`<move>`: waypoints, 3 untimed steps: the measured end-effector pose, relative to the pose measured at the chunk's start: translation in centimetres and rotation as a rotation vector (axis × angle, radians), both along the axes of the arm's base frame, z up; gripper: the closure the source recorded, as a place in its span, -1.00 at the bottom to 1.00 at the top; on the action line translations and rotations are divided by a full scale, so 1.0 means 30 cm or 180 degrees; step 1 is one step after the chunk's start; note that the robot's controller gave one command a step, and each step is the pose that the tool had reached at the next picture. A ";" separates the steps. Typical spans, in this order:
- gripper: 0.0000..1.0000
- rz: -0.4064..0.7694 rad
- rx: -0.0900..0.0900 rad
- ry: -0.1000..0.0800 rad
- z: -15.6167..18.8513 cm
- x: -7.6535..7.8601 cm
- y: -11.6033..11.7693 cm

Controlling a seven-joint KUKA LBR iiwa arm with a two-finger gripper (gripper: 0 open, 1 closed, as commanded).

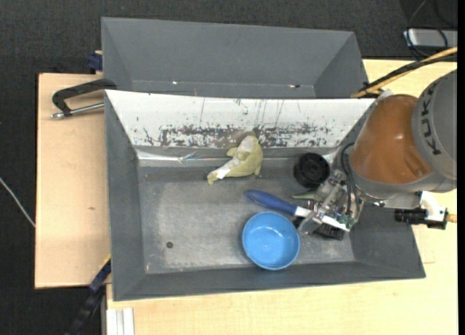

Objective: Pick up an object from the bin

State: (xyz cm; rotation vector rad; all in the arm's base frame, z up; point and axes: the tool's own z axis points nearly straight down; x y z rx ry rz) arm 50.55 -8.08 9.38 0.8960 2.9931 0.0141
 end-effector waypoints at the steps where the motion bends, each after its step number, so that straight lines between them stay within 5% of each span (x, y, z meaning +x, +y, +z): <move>1: -1.00 -0.0118 0.0003 -0.0006 -0.008 0.004 0.002; 2: 1.00 -0.0117 -0.0012 -0.0045 -0.003 0.014 -0.003; 3: 1.00 -0.0106 -0.0008 0.0048 0.059 0.018 0.001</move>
Offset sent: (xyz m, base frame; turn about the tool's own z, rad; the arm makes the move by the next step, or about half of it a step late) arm -0.0056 -0.0017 -0.0238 0.0518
